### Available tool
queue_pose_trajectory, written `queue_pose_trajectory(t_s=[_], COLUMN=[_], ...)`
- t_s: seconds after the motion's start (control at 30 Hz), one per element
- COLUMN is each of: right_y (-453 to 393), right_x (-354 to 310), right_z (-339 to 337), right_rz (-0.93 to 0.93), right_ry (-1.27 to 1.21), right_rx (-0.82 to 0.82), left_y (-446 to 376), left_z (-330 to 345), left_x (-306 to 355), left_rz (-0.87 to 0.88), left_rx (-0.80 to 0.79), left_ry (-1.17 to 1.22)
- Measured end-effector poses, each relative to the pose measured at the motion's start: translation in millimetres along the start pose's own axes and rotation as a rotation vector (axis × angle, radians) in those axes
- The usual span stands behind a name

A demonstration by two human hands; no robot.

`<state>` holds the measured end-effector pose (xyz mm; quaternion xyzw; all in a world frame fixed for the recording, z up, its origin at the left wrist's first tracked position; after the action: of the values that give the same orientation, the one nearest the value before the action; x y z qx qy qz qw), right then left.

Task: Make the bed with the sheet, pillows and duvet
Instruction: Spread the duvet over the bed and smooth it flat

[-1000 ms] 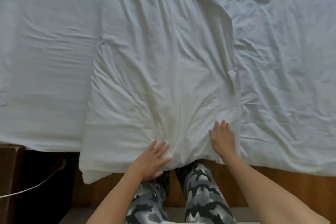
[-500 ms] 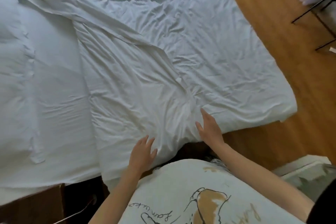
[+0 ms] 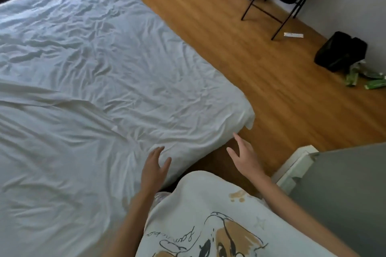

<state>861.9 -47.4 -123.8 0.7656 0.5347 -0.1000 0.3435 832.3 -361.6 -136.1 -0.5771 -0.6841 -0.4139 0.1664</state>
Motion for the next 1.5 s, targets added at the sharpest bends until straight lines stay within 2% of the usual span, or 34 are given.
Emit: queue_pose_trajectory(t_s=[0.1, 0.2, 0.43, 0.63, 0.8, 0.93, 1.1, 1.33, 1.5], right_y=[-12.9, -23.9, -90.7, -130.2, -163.3, -225.1, -348.2, -508.7, -624.9], right_x=[64.4, 104.9, 153.8, 193.6, 243.9, 279.2, 303.3, 287.1, 253.9], right_z=[-56.2, -93.6, -147.2, -222.1, -280.5, -322.8, -396.5, -530.4, -561.2], right_rz=[0.135, 0.203, 0.298, 0.43, 0.523, 0.519, 0.347, 0.119, 0.075], right_ry=[-0.057, -0.072, -0.138, -0.202, -0.305, -0.329, -0.238, -0.043, -0.068], right_rx=[0.056, 0.074, 0.023, 0.151, 0.218, 0.19, 0.017, -0.088, -0.13], left_y=[-13.9, -36.3, -124.6, -196.2, -247.4, -298.2, -360.7, -411.6, -462.8], left_z=[56.1, 104.0, 174.2, 244.4, 294.4, 330.1, 366.3, 357.2, 334.7], left_x=[52.4, 105.0, 219.0, 293.1, 375.3, 428.3, 492.7, 558.0, 563.0], left_rz=[-0.039, 0.007, 0.185, 0.304, 0.406, 0.36, 0.247, 0.024, -0.136], left_rx=[-0.066, -0.158, -0.283, -0.514, -0.588, -0.539, -0.395, -0.122, 0.04], left_ry=[0.04, -0.047, -0.173, -0.307, -0.368, -0.323, -0.23, 0.039, 0.108])
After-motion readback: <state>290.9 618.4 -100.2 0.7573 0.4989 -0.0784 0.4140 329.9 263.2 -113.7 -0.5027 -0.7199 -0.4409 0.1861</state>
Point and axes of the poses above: each hand's wrist, its own y-axis away from the middle knuckle, its own z-axis out of the palm, x = y × z, the point moved 10 cm from there along -y, towards the middle knuckle, and after that the axes turned 5 degrees about y, right-handed, at the moved point
